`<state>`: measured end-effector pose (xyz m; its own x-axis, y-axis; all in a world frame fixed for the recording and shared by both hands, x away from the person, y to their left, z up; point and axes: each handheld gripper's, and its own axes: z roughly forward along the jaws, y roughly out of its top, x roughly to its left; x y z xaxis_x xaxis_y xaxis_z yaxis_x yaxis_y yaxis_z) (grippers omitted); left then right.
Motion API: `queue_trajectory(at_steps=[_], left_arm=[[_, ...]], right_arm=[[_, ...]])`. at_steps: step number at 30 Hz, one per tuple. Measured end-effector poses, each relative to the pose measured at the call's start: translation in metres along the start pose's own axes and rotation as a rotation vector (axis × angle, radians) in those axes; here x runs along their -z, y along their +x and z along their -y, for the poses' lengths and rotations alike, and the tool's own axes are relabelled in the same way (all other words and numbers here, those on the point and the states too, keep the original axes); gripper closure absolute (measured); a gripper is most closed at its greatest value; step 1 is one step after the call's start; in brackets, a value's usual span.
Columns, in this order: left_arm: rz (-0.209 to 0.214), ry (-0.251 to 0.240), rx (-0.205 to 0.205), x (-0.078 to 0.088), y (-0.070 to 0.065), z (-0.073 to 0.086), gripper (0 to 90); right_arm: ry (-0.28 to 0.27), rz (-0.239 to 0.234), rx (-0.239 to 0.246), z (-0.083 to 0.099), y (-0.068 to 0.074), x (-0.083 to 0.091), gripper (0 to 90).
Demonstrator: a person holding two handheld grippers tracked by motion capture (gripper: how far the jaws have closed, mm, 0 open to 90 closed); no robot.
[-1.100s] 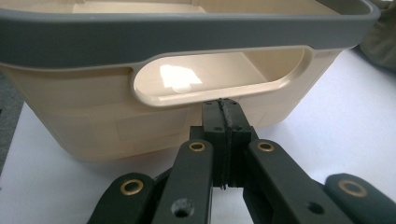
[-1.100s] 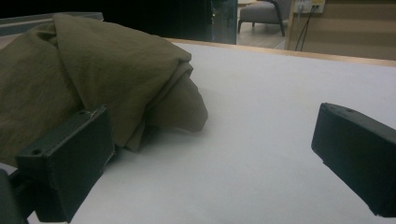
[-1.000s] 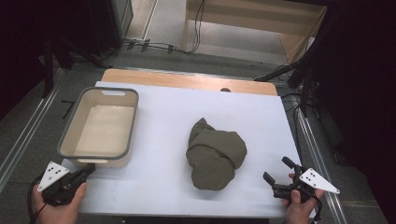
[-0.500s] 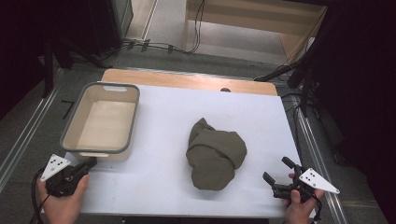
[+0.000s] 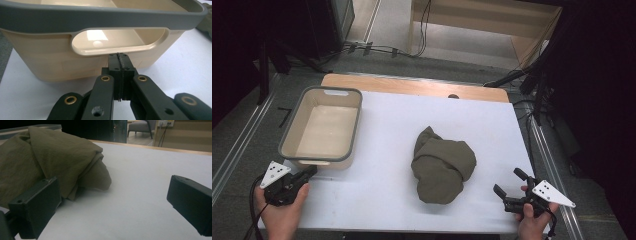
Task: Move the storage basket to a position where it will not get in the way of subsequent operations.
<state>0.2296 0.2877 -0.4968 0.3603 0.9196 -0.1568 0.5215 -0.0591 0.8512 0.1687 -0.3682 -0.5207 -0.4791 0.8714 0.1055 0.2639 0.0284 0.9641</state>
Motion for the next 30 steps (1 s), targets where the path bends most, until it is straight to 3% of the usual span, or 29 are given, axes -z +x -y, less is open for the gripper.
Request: queue_trajectory(at_steps=[2, 3, 4, 9, 12, 17, 20, 24, 30], left_arm=[[0.003, -0.005, -0.004, 0.001, -0.001, 0.001, 81.7], [0.004, -0.011, -0.004, 0.002, -0.001, 0.001, 72.8], [0.006, -0.01, -0.003, 0.003, -0.002, 0.002, 72.8], [0.025, -0.049, 0.008, 0.011, -0.006, 0.004, 53.3], [0.028, -0.078, 0.024, 0.017, -0.01, 0.004, 34.4], [0.068, -0.119, 0.013, 0.023, -0.019, -0.001, 23.9], [0.068, -0.142, 0.004, 0.026, -0.026, -0.005, 8.7], [0.094, -0.164, -0.005, 0.03, -0.032, -0.01, 3.4], [0.174, -0.172, -0.019, 0.028, -0.042, -0.015, 0.0]], right_arm=[[0.0, 0.0, -0.001, 0.0, 0.0, 0.0, 0.0], [0.002, -0.001, -0.004, 0.0, 0.0, 0.0, 0.0], [0.002, -0.001, -0.004, 0.0, 0.0, 0.0, 0.0], [0.004, -0.003, 0.001, 0.0, 0.0, 0.0, 0.0], [0.004, -0.005, 0.005, 0.0, 0.0, -0.001, 0.0], [0.004, -0.008, 0.005, 0.0, 0.0, -0.001, 0.0], [0.01, -0.016, 0.005, -0.001, 0.0, -0.001, 0.0], [0.011, -0.019, 0.005, -0.001, 0.0, -0.001, 0.0], [0.014, -0.021, 0.005, -0.001, 0.001, -0.001, 0.0]])
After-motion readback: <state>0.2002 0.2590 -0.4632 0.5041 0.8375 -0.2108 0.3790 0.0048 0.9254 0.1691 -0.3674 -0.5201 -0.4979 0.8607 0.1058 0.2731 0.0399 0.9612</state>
